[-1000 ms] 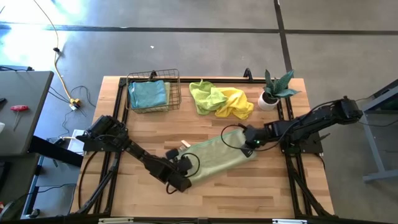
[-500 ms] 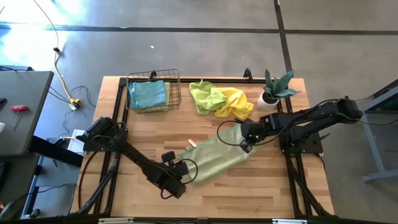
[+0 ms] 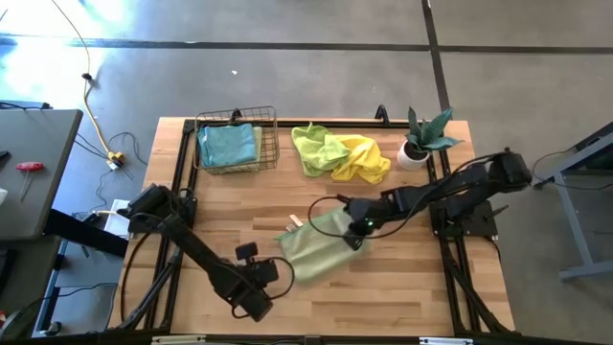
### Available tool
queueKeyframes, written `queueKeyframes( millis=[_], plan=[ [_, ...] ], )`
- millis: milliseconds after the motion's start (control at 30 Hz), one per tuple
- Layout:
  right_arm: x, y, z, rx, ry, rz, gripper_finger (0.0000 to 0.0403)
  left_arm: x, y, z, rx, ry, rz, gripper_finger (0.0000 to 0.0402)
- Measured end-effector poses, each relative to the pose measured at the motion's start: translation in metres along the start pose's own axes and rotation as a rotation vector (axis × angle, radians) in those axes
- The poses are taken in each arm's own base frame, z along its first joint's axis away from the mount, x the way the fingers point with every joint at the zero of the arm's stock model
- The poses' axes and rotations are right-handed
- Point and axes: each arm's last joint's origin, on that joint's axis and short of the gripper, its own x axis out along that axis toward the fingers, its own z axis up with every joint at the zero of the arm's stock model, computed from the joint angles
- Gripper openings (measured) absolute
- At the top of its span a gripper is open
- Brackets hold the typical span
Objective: Fold microfiber towels
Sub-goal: Fold the green towel
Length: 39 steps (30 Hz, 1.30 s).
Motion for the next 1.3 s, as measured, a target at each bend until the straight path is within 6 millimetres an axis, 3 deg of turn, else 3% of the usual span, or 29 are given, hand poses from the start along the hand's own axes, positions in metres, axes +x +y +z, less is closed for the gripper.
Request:
queueKeyframes(
  millis=[300,533,667,833,1100,1300],
  plan=[
    [0.029,0.014,0.011,0.019,-0.086,0.194,0.0,-0.006,-0.008,-0.012,-0.005,-0.008,-0.011,0.0018],
    [0.04,0.019,0.015,0.053,-0.128,0.276,0.0,-0.01,-0.013,-0.021,-0.002,-0.013,-0.018,0.0018],
    [0.044,0.032,0.014,0.053,-0.149,0.34,0.0,-0.011,-0.015,-0.024,0.01,-0.022,-0.015,0.0018],
    [0.053,0.054,0.018,-0.025,-0.131,0.337,0.0,-0.012,-0.015,-0.024,0.013,-0.033,-0.008,0.0018],
    [0.076,0.071,0.032,-0.133,-0.1,0.254,0.0003,-0.013,-0.015,-0.026,0.019,-0.046,-0.004,0.0018],
    [0.081,0.075,0.035,-0.166,-0.096,0.252,0.0048,-0.014,-0.017,-0.028,0.027,-0.057,-0.006,0.0018]
  ],
)
